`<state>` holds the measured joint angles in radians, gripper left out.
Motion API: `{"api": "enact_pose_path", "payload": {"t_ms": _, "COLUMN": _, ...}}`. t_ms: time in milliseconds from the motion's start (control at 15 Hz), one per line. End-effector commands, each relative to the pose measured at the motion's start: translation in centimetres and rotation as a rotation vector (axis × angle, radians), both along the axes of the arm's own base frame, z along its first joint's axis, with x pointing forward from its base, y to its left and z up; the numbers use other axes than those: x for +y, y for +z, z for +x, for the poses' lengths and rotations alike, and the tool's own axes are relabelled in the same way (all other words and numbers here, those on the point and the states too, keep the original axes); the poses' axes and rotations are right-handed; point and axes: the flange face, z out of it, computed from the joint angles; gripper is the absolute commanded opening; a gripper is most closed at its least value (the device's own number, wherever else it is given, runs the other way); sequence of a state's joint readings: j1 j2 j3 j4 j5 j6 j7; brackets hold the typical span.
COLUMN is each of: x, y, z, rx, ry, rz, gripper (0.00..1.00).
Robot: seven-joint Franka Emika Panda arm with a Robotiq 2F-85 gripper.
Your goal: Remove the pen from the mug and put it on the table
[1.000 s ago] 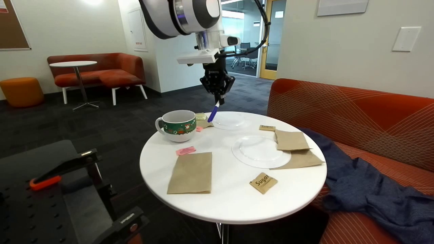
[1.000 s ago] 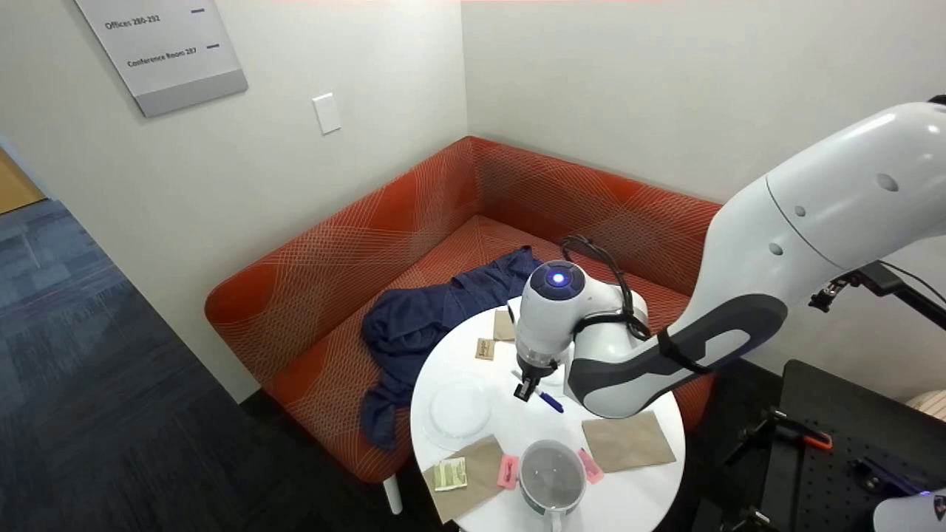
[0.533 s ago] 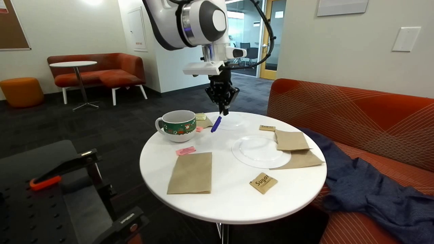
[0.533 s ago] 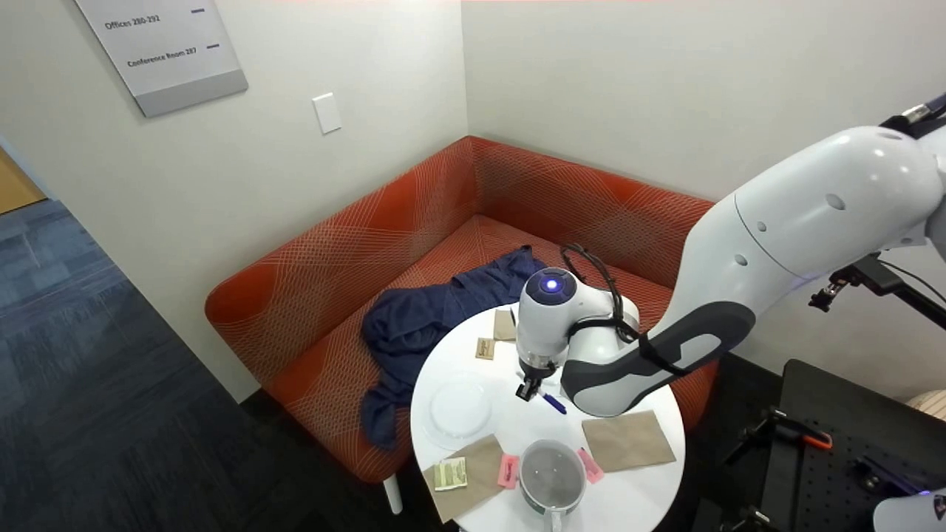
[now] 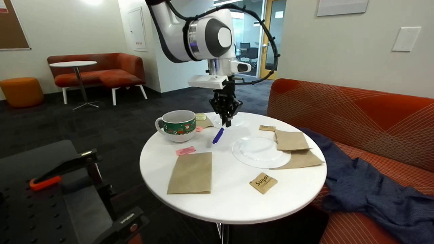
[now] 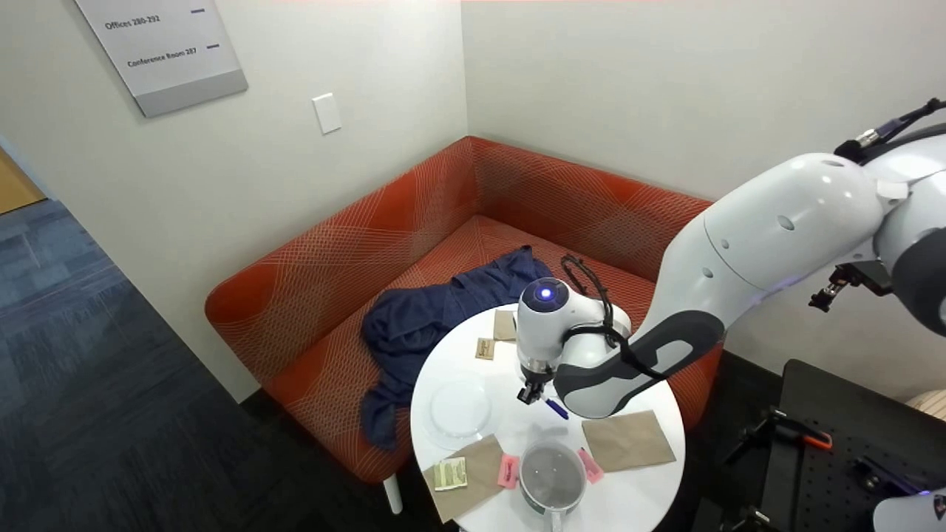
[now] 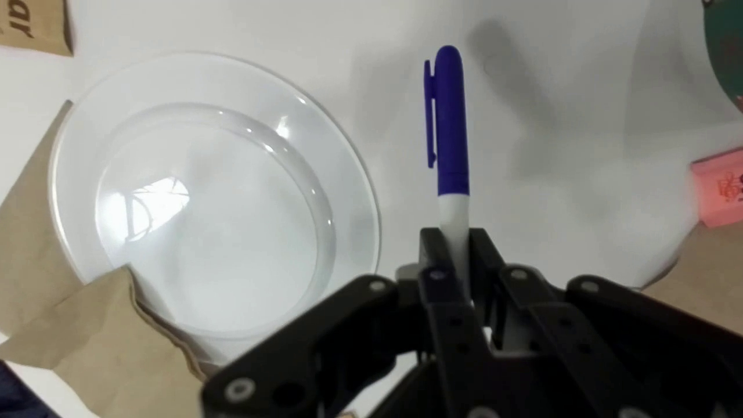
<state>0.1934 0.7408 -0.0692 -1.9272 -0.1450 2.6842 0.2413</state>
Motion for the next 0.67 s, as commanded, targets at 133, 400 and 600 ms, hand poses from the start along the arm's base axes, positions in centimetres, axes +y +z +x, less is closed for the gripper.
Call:
{"api": "enact_pose_path", "payload": {"t_ms": 133, "x": 0.0, "y": -0.8, "z": 0.4, "rx": 0.029, "ry": -0.012, "rz": 0.02, "gripper": 0.45}}
{"api": "enact_pose_path", "payload": {"t_ms": 400, "x": 0.5, "y": 0.4, "z": -0.2, "rx": 0.01, "ry": -0.001, "rz": 0.02, "gripper": 0.76}}
{"api": "enact_pose_path", "payload": {"t_ms": 600, "x": 1.2, "y": 2.3, "z": -1.0, "rx": -0.018, "ry": 0.012, "rz": 0.014, "gripper": 0.98}}
